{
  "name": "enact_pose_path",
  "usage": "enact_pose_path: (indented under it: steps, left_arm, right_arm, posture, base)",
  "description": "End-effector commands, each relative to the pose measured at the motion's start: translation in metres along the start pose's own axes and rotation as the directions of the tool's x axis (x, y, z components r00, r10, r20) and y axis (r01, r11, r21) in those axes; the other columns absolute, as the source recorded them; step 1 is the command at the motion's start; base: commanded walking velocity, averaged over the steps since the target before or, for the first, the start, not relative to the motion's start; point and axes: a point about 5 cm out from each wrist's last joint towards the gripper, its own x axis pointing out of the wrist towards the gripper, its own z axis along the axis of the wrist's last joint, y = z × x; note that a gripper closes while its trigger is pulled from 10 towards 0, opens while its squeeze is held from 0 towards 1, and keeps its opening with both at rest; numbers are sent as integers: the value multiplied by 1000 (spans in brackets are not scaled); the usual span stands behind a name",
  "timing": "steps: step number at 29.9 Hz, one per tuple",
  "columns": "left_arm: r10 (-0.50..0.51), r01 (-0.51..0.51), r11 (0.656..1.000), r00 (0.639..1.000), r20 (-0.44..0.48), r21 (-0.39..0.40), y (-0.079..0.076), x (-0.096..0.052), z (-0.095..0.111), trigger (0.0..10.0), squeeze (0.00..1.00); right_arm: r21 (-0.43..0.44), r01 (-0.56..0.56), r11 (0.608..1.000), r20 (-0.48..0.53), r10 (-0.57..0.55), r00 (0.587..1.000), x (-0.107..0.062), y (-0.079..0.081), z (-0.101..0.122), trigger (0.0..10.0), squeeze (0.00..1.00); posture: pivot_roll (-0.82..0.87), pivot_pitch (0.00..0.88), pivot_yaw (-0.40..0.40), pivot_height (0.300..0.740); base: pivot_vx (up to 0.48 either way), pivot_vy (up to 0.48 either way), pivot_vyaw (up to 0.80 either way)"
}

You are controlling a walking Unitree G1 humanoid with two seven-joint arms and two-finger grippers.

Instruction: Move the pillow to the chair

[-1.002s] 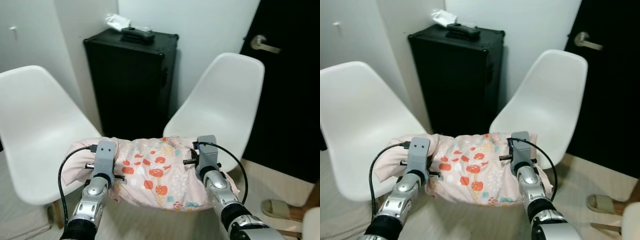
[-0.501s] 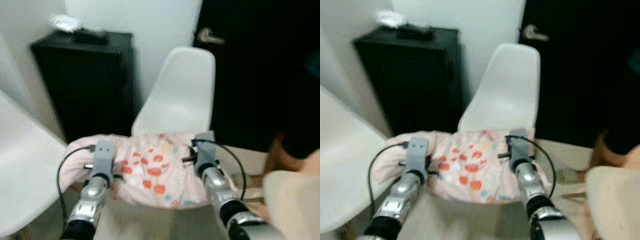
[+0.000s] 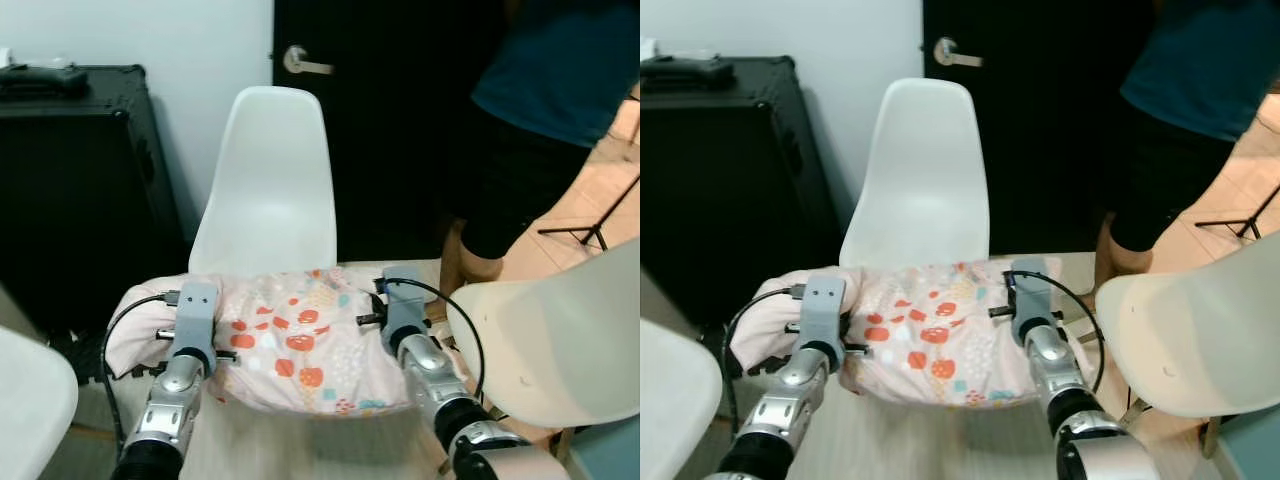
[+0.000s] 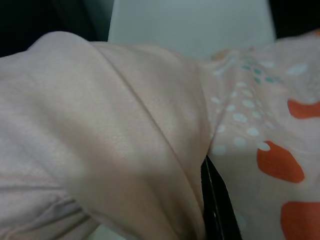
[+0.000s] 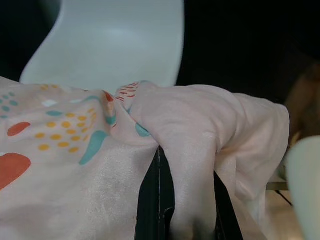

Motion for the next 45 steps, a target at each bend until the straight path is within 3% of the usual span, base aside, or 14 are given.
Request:
enact_pose_path:
  steps: [1,3,8,21,31,45]
  left_arm:
    - [4,-3,1000,998,55,-22,0,-1,11,10000,0]
    - [23,-19,998,997,76,-58,4,-3,12,10000,0]
    - [59,-50,994,994,94,-98,7,-5,12,10000,0]
    - [48,-36,995,991,127,-94,7,-10,14,10000,0]
    - [35,-24,996,991,128,-90,4,-10,14,10000,0]
    - [27,-17,997,991,130,-73,6,-11,16,10000,0]
  right_arm:
    - [6,-39,999,41,39,998,4,5,11,10000,0]
    - [48,-82,995,10,82,997,5,11,8,10000,0]
    - [32,-86,996,8,86,996,6,10,9,10000,0]
    - [11,-99,995,12,98,995,6,10,11,10000,0]
    - [57,-51,997,121,44,992,7,3,26,10000,0]
    - [64,-47,997,92,41,995,7,5,21,10000,0]
  posture:
    - [78,0,-83,740]
    - [75,0,-94,740]
    - [78,0,-104,740]
    - [84,0,-122,740]
    - [86,0,-119,740]
    - [93,0,-113,740]
  base:
    - [0,0,-800]
    - [0,0,0]
    - [0,0,0]
    - [157,0,0]
    - [294,0,0]
    - [295,0,0]
